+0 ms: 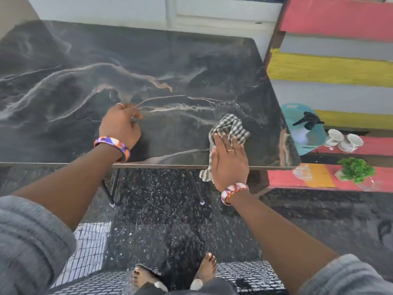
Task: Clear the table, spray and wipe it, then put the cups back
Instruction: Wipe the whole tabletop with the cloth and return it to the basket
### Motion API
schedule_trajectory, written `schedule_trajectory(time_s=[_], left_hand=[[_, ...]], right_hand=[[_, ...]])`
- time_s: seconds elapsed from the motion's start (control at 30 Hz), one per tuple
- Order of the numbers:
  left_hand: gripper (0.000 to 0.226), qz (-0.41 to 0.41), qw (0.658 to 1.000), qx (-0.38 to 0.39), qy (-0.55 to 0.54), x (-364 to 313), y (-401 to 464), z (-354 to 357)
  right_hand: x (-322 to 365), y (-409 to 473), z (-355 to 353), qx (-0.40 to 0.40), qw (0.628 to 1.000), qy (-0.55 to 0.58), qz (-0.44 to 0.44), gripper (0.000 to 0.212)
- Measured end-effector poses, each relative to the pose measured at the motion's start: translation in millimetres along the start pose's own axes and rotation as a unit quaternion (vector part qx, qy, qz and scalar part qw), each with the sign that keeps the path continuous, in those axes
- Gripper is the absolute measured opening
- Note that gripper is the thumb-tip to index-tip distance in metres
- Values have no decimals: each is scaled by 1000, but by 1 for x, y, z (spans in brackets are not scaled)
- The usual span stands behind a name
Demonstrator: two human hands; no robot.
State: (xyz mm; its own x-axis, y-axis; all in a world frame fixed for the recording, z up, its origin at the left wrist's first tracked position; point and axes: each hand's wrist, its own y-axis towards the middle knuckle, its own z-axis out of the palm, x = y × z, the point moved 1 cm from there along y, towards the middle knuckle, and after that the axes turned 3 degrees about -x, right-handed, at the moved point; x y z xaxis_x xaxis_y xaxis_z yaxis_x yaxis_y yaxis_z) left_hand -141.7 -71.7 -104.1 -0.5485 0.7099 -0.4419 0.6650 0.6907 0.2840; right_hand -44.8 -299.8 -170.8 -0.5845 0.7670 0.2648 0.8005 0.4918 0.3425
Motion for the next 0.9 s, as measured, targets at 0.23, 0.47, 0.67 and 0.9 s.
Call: schedule_trajectory(time_s=[0.23, 0.47, 0.67, 0.9], left_hand=[[28, -53, 998, -29, 9, 84, 0, -41], [32, -204, 974, -98, 13, 187, -19, -100], [34, -281, 950, -133, 30, 255, -43, -137], [27, -301, 941, -146, 47, 306, -55, -171]], right_hand=[[102, -4, 27, 37, 995, 9, -96, 47], [212, -10, 57, 57, 982, 30, -178, 47], [307, -17, 83, 75, 963, 28, -256, 51], [417, -20, 105, 148, 915, 81, -366, 59]])
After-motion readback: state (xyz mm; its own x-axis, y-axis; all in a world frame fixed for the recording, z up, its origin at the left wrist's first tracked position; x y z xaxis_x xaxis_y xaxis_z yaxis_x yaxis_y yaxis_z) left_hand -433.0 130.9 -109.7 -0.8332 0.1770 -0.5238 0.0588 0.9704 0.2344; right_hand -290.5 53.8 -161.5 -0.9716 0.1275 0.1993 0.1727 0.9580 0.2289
